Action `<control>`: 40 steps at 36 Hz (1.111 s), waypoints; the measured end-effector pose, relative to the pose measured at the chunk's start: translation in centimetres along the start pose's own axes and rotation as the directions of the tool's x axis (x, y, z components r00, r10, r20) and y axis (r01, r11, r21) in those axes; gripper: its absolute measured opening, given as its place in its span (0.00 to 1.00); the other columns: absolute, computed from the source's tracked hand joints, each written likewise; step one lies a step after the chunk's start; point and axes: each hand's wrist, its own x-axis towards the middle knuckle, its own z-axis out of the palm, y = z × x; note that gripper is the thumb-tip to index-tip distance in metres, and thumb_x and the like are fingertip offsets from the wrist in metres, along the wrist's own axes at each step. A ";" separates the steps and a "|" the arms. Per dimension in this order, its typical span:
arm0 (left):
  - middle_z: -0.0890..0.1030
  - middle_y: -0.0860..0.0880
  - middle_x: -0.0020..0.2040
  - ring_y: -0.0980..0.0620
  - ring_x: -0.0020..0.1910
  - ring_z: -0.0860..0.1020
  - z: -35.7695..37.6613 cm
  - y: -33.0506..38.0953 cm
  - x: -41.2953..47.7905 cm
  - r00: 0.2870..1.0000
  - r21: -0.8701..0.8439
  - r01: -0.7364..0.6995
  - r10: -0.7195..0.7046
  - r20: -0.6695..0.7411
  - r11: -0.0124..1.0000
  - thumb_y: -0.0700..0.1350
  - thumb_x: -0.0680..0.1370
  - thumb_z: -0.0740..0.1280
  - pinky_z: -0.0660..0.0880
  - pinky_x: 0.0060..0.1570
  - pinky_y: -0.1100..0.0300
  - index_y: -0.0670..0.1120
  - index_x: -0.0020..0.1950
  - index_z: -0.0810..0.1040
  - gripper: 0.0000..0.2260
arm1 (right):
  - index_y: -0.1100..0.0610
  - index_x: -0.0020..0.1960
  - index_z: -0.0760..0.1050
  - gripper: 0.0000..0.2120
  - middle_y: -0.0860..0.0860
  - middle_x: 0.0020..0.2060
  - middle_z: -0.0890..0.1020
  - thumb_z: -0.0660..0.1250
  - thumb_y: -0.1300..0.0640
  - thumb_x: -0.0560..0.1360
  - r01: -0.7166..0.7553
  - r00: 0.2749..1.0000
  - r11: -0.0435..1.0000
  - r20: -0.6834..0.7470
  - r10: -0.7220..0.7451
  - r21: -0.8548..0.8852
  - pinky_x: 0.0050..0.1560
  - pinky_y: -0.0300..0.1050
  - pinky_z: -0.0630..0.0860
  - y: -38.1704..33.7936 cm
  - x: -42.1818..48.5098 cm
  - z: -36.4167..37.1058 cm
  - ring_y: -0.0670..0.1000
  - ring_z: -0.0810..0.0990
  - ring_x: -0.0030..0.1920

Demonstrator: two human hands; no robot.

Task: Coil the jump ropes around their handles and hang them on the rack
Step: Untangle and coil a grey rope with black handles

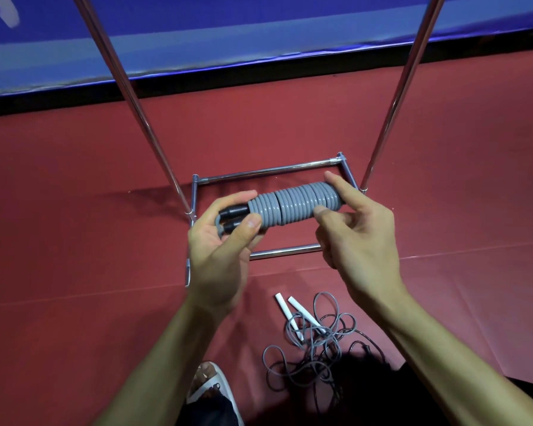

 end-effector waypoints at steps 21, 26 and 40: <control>0.80 0.47 0.41 0.52 0.42 0.78 0.8 -0.2 -0.3 0.999 -0.078 0.040 -0.042 -0.026 0.996 0.34 0.70 0.67 0.77 0.46 0.61 0.41 0.52 0.79 0.12 | 0.49 0.69 0.71 0.27 0.48 0.23 0.66 0.68 0.51 0.71 -0.002 0.999 0.994 -0.036 0.006 0.108 0.32 0.41 0.63 2.1 -0.2 1.1 0.51 0.64 0.28; 0.79 0.47 0.40 0.52 0.41 0.78 1.1 -0.1 -0.3 0.999 -0.072 0.038 -0.039 -0.012 0.997 0.35 0.69 0.68 0.77 0.46 0.60 0.40 0.53 0.78 0.13 | 0.49 0.68 0.72 0.25 0.49 0.23 0.65 0.69 0.53 0.71 0.025 0.998 0.990 -0.063 -0.016 0.141 0.36 0.41 0.64 1.8 -0.6 0.9 0.49 0.61 0.27; 0.79 0.51 0.39 0.56 0.40 0.78 1.3 -0.7 0.3 0.991 -0.021 0.067 -0.069 -0.118 0.998 0.37 0.69 0.68 0.77 0.42 0.63 0.44 0.49 0.80 0.10 | 0.55 0.79 0.53 0.31 0.51 0.25 0.75 0.63 0.53 0.81 0.052 0.998 0.968 0.041 -0.044 -0.244 0.36 0.46 0.69 3.0 -0.6 0.9 0.46 0.71 0.26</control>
